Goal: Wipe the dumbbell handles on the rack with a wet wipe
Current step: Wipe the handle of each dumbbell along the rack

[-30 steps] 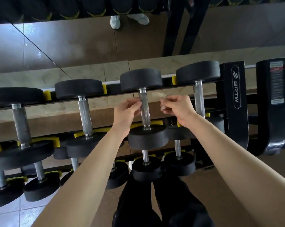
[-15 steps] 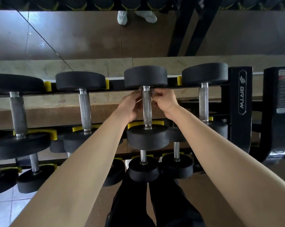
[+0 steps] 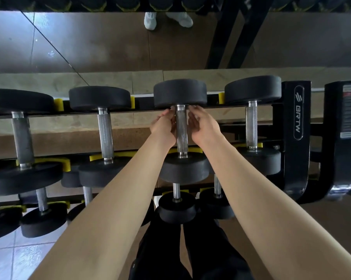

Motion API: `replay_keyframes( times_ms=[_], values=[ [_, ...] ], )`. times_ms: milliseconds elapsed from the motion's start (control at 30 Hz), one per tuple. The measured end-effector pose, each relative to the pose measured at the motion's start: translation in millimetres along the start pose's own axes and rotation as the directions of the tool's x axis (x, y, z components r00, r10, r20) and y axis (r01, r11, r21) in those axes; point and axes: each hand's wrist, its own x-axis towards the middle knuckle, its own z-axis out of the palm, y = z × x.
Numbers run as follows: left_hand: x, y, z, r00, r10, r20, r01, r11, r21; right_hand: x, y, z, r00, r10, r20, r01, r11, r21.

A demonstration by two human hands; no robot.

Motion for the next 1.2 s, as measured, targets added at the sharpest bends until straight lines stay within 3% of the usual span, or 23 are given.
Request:
replay_keyframes(
  times_ms=[100, 200, 267, 333, 433, 633, 767, 1000, 1200],
  values=[
    [-2.8, 4.5, 0.4, 0.998, -0.042, -0.044, 0.039, 0.996, -0.075, -32.3, -8.2, 5.6, 0.994, -0.091, -0.068, 0.090, 0.996, -0.012],
    [-8.3, 7.5, -2.6, 0.997, -0.017, -0.076, 0.008, 0.994, -0.112, -35.8, -5.2, 10.6, 0.981, -0.182, -0.069, 0.165, 0.966, -0.197],
    [-10.5, 5.6, -6.5, 0.997, 0.018, -0.072, -0.028, 0.990, -0.139, -35.8, -2.3, 13.0, 0.984, -0.155, -0.085, 0.129, 0.957, -0.260],
    [-18.1, 3.6, -10.4, 0.998, 0.066, -0.021, -0.069, 0.985, -0.160, -38.0, -5.1, 15.5, 0.994, -0.085, -0.067, 0.069, 0.975, -0.211],
    [-20.9, -1.5, -11.9, 0.991, 0.135, 0.018, -0.133, 0.986, -0.096, -31.9, -10.9, 14.4, 0.999, -0.005, -0.035, 0.000, 0.987, -0.163],
    [-11.9, 0.3, -7.7, 0.981, 0.171, -0.089, -0.166, 0.984, 0.069, -30.8, -14.0, 4.5, 0.983, -0.184, -0.006, 0.171, 0.925, -0.339],
    [-8.1, 2.7, -12.6, 0.989, 0.150, 0.010, -0.149, 0.973, 0.176, -32.1, -9.7, -13.5, 0.971, -0.233, 0.051, 0.236, 0.909, -0.342],
    [-15.4, 1.8, -49.7, 0.967, 0.103, 0.234, -0.148, 0.971, 0.186, -21.3, -4.6, -4.1, 0.964, -0.260, 0.060, 0.246, 0.783, -0.571],
    [-17.1, -8.5, -46.7, 0.984, 0.123, 0.132, -0.162, 0.923, 0.349, -34.4, -5.6, -25.2, 0.948, -0.297, 0.117, 0.305, 0.736, -0.605]
  ],
)
